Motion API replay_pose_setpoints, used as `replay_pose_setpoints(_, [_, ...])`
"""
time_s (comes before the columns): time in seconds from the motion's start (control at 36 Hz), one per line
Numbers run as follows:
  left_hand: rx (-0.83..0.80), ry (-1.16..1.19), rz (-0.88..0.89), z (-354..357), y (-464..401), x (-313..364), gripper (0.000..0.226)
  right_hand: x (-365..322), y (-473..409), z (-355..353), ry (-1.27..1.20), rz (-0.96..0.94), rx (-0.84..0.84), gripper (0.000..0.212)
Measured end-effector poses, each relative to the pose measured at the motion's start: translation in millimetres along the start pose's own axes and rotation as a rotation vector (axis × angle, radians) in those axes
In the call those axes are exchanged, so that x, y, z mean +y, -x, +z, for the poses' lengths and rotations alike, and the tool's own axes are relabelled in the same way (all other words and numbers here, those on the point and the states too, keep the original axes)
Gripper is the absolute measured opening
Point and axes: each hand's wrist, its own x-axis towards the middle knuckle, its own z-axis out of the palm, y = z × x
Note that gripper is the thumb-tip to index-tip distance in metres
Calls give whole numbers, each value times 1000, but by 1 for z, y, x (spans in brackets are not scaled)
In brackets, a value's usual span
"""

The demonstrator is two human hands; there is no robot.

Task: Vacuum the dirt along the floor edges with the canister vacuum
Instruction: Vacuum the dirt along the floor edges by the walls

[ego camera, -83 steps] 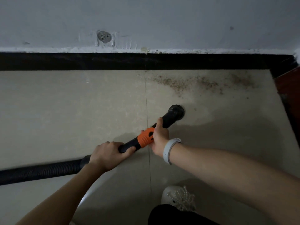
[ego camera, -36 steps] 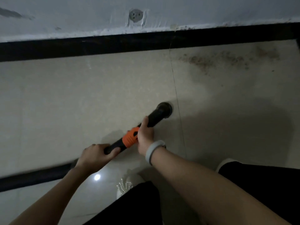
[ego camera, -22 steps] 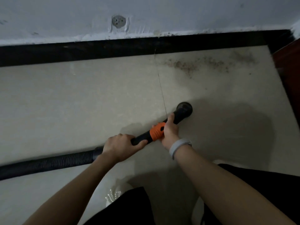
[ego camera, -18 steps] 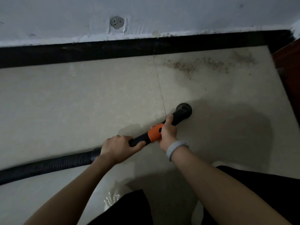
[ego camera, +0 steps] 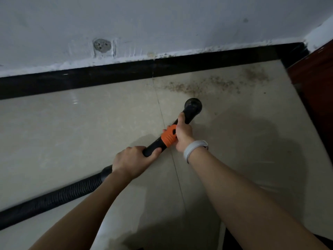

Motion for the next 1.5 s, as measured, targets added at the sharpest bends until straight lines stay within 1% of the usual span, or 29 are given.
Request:
replay_pose_setpoints(0.17, [-25,-77,78,7,-19,41,57,-18,-22,-37,-120,0,81,45])
replay_pose_setpoints(0.22, [-9,-68,87,10,-22,48,56,-24,-27,-41,-125,-8,78,45])
replay_pose_setpoints(0.31, [22,-37,68,10,-27,49,56,-30,-32,-37,-135,-3,30,48])
replay_pose_setpoints(0.44, [82,-12,17,9,-23,33,57,-24,-38,-16,-109,-3,-65,53])
replay_pose_setpoints(0.53, [125,-24,-3,5,-20,21,57,-18,-36,-2,-123,-4,-113,51])
replay_pose_setpoints(0.61, [133,-37,-14,-2,-23,15,56,-19,-36,9,-113,-13,-136,47])
replay_pose_setpoints(0.69, [144,-26,-27,-10,-28,11,55,-24,-35,19,-86,-20,-160,48])
replay_pose_setpoints(0.78, [160,17,-69,-13,-29,5,56,-30,-34,32,-35,-31,-178,45])
replay_pose_setpoints(0.89, [183,68,-170,-10,-22,-11,58,-26,-27,55,95,-53,-229,41])
replay_pose_setpoints(1.17, [266,178,-335,-9,-2,-66,56,-2,-7,119,278,-61,-354,44])
replay_pose_setpoints(1.25, [286,187,-343,-8,3,-74,57,5,-3,126,297,-47,-378,41])
replay_pose_setpoints(1.33, [274,176,-342,-10,0,-74,55,5,-5,126,285,-48,-385,40])
replay_pose_setpoints(1.5, [221,74,-289,-13,-12,-56,58,-6,-17,108,171,-54,-333,47])
